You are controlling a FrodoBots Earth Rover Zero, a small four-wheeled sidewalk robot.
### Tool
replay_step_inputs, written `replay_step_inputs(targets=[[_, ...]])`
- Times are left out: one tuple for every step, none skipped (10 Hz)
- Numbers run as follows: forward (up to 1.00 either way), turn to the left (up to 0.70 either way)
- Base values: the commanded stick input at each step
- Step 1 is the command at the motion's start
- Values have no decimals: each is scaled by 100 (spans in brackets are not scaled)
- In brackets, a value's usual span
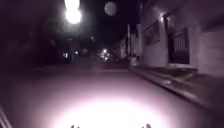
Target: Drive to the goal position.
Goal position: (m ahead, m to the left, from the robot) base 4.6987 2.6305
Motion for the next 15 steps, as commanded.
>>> replay_step_inputs(targets=[[100,0],[100,0],[100,0],[100,0],[100,0],[100,0],[100,0],[100,0],[92,0],[85,0],[85,0],[80,0],[70,0],[70,0],[70,0]])
